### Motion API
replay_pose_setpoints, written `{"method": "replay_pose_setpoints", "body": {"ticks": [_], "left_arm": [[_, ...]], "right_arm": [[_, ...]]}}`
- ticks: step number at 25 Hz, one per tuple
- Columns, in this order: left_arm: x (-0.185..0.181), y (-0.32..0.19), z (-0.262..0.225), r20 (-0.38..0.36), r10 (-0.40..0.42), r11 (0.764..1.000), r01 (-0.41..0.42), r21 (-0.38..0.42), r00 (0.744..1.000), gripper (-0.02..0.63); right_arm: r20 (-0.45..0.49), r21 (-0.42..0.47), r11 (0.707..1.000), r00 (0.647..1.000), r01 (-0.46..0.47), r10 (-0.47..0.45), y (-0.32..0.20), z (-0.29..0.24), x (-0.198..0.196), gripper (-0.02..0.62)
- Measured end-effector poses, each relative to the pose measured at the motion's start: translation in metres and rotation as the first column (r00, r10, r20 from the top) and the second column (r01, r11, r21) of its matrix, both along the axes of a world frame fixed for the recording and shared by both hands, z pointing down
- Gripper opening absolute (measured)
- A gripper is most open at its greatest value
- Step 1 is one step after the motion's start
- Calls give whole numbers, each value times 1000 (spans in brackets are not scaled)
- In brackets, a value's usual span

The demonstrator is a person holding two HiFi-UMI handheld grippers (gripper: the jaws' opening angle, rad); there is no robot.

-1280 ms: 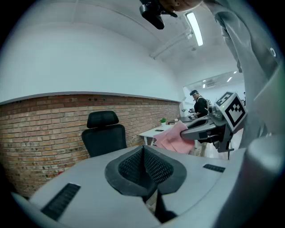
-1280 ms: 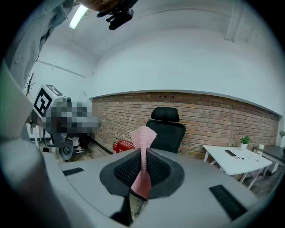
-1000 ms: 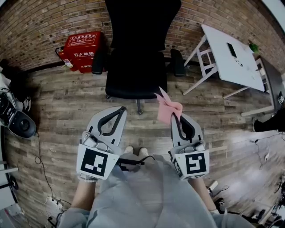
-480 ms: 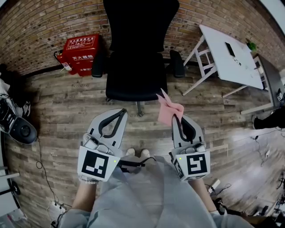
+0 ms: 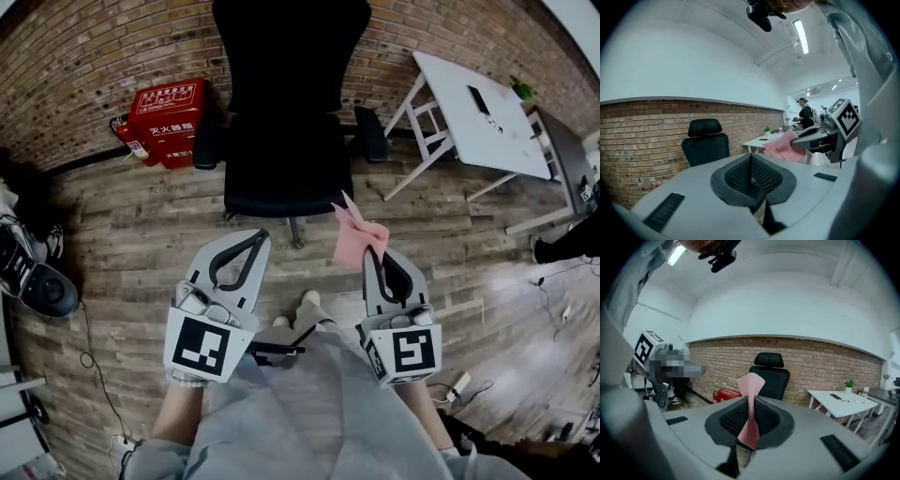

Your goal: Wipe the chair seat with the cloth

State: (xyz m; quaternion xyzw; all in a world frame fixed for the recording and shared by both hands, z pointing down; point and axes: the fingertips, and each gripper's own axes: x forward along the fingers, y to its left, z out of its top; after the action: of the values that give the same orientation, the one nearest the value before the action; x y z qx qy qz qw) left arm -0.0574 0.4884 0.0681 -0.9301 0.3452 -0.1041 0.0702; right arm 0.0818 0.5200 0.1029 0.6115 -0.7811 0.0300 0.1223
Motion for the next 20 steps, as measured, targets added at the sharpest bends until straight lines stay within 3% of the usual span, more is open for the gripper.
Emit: {"method": "replay_pose_setpoints", "body": {"ticks": [10,20], "left_arm": [[7,-36,5,4,-34,999,34,-3,999,18],[29,-136,12,-10,-98,994,98,-40,995,18]], "right_arm": [[4,6,999,999,41,-41,-46,7,8,52],[17,-13,994,994,106,-106,-155,15,30,52]]}}
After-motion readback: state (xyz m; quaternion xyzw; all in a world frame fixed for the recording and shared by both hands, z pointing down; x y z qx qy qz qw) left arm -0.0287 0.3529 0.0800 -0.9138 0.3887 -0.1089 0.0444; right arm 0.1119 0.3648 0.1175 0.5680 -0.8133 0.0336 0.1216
